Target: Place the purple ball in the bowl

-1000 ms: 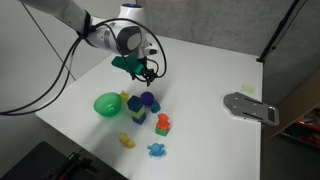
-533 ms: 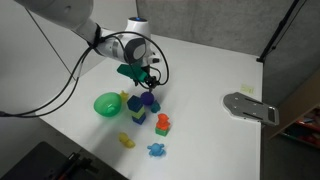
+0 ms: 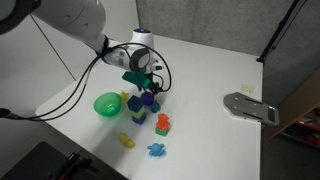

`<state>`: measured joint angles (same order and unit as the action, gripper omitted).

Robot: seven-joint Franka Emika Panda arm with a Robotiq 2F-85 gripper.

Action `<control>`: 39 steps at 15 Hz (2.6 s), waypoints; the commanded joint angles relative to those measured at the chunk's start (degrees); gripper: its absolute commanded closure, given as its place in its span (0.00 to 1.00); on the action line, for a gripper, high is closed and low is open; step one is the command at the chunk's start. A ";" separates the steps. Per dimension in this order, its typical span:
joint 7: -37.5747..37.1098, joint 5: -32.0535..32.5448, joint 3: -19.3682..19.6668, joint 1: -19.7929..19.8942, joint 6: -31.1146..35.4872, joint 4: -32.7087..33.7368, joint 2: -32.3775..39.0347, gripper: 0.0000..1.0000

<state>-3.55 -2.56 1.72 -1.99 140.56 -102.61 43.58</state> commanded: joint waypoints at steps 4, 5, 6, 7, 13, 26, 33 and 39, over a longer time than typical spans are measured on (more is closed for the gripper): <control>-0.67 0.73 -0.07 -0.06 -0.16 3.51 3.95 0.00; -0.77 0.81 -0.04 -0.20 -0.22 3.77 4.42 0.00; -0.57 0.74 -0.22 -0.16 -0.27 4.01 4.87 0.00; -0.54 0.75 -0.29 -0.22 -0.31 4.26 5.32 0.00; -0.74 1.14 -0.12 -0.98 -0.53 5.32 7.21 0.00; -0.80 1.24 0.08 -1.06 -1.90 2.13 -1.39 0.61; -0.17 1.48 0.53 -0.44 -3.09 -1.65 -8.99 0.65; 0.70 3.14 -0.27 -1.32 -4.75 -9.62 -17.71 0.65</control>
<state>-3.47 -0.93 2.24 -3.13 137.30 -106.46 32.01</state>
